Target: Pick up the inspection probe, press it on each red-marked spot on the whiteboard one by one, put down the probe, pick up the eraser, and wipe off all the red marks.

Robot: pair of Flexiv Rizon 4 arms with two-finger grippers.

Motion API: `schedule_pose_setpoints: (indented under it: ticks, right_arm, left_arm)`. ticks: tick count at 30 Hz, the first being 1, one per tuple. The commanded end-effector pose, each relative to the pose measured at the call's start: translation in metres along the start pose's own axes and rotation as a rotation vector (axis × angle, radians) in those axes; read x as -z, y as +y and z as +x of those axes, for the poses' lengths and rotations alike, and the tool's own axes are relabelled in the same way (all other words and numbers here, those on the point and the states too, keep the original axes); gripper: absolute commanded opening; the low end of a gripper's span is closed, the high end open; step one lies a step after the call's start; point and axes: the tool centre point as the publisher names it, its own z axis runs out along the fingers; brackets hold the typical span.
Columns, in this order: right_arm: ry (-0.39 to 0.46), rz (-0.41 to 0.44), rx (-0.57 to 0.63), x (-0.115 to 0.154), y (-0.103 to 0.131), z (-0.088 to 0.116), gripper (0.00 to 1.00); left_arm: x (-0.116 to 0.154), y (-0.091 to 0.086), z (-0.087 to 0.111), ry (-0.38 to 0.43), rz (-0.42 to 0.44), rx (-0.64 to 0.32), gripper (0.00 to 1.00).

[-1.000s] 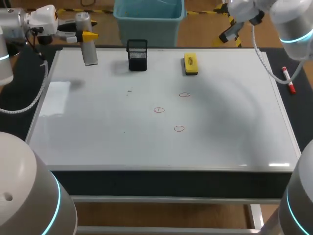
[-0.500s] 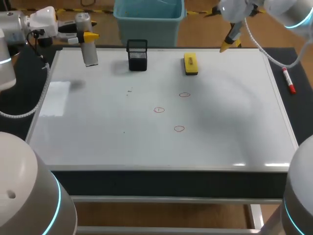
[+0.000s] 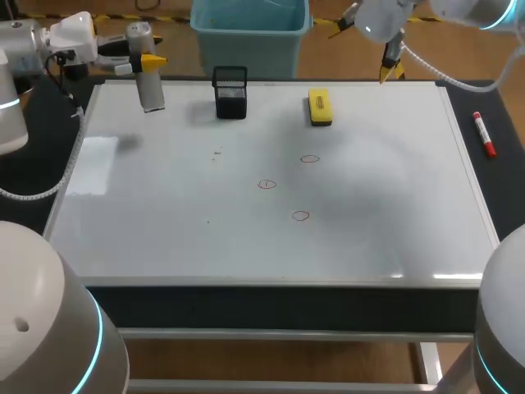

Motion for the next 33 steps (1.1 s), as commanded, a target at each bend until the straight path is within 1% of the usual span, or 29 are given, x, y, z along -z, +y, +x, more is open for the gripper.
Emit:
schedule_pose_setpoints:
  ticks: [1, 4, 5, 6, 7, 8, 10, 11, 13, 15, 16, 17, 22, 26, 29, 33]
  right_arm:
    - [0.150, 0.059, 0.158, 0.004, 0.004, -0.002, 1.00]
    - [0.150, 0.059, 0.158, 0.004, 0.004, -0.002, 1.00]
    - [0.178, 0.037, 0.194, -0.002, 0.007, -0.007, 1.00]
    - [0.181, 0.016, 0.218, -0.007, 0.010, -0.012, 1.00]
    - [0.220, -0.001, 0.245, -0.013, 0.014, -0.017, 1.00]
    - [0.239, -0.002, 0.261, -0.018, 0.016, -0.020, 1.00]
    - [0.239, -0.024, 0.290, -0.029, 0.023, -0.026, 1.00]
    - [0.249, -0.027, 0.299, -0.034, 0.027, -0.027, 1.00]
    - [0.238, -0.041, 0.316, -0.041, 0.032, -0.030, 1.00]
    - [0.246, -0.049, 0.344, -0.048, 0.036, -0.032, 1.00]
    - [0.255, -0.054, 0.360, -0.051, 0.039, -0.033, 1.00]
    - [0.290, -0.054, 0.380, -0.054, 0.043, -0.034, 1.00]
    - [0.346, -0.034, 0.427, -0.066, 0.046, -0.034, 1.00]
    - [0.346, -0.033, 0.434, -0.073, 0.046, -0.031, 1.00]
    - [0.381, -0.037, 0.444, -0.081, 0.045, -0.029, 1.00]
    - [0.381, -0.052, 0.476, -0.089, 0.045, -0.025, 1.00]
  left_arm:
    - [0.000, -0.001, 0.002, -0.004, 0.000, -0.002, 0.00]
    - [0.000, -0.001, 0.002, -0.004, 0.000, -0.002, 0.00]
    - [0.000, -0.001, 0.002, -0.004, 0.000, -0.002, 0.00]
    - [0.000, -0.001, 0.002, -0.004, 0.000, -0.002, 0.00]
    - [0.000, -0.001, 0.002, -0.004, 0.000, -0.002, 0.00]
    - [0.000, -0.001, 0.002, -0.004, 0.000, -0.002, 0.00]
    - [0.000, -0.001, 0.002, -0.004, 0.000, -0.002, 0.00]
    - [0.000, -0.001, 0.002, -0.004, 0.000, -0.002, 0.00]
    - [0.000, -0.001, 0.002, -0.004, 0.000, -0.002, 0.00]
    - [0.000, -0.001, 0.002, -0.004, 0.000, -0.002, 0.00]
    - [0.000, -0.001, 0.002, -0.004, 0.000, -0.002, 0.00]
    - [0.000, -0.001, 0.002, -0.004, 0.000, -0.002, 0.00]
    - [0.000, -0.001, 0.002, -0.004, 0.000, -0.002, 0.00]
    - [0.000, -0.001, 0.002, -0.004, 0.000, -0.002, 0.00]
    - [0.000, -0.001, 0.002, -0.004, 0.000, -0.002, 0.00]
    - [0.000, -0.001, 0.002, -0.004, 0.000, -0.002, 0.00]
